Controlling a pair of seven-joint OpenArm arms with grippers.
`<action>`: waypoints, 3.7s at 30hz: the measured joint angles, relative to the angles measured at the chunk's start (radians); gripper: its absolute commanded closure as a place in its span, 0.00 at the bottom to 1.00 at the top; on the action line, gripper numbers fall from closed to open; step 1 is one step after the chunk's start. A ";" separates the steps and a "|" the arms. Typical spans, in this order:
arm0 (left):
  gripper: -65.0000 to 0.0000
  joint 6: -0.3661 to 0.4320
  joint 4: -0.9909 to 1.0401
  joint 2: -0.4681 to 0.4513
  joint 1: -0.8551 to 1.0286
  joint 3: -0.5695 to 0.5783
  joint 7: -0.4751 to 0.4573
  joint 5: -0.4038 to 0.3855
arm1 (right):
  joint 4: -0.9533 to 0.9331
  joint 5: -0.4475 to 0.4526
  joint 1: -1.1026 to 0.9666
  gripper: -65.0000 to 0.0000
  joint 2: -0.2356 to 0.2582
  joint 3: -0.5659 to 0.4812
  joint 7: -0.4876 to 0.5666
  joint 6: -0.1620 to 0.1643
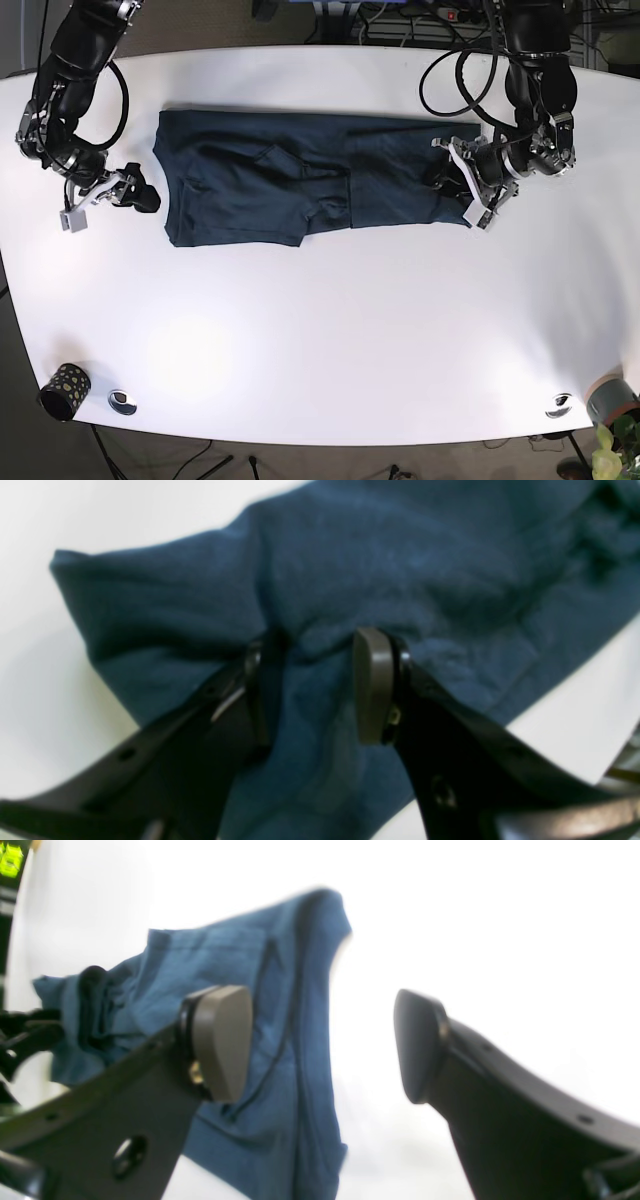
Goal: Fold the T-shirt properly
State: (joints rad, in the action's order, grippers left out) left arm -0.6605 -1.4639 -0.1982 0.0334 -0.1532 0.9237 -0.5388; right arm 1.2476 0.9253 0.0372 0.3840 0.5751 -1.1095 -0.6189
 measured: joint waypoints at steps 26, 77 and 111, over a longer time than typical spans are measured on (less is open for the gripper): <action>0.67 -0.032 -0.169 -0.018 0.044 -0.108 0.103 0.006 | 0.024 0.040 -0.063 0.36 -0.108 -0.145 0.029 -0.009; 0.67 0.047 0.259 0.161 -0.111 0.293 -0.240 -0.058 | 0.498 -0.038 -0.063 1.00 -0.201 -0.414 -0.045 -0.006; 0.67 0.072 0.143 0.111 -0.071 0.218 -0.241 -0.225 | 0.609 0.033 -0.106 0.13 -0.158 -0.383 -0.014 -0.010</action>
State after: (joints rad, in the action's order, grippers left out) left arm -0.5880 -1.3205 -0.0875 -0.0372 0.0650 0.6827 -0.7635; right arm 1.8568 0.9585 -0.0692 0.2264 0.1921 -1.1240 -0.6285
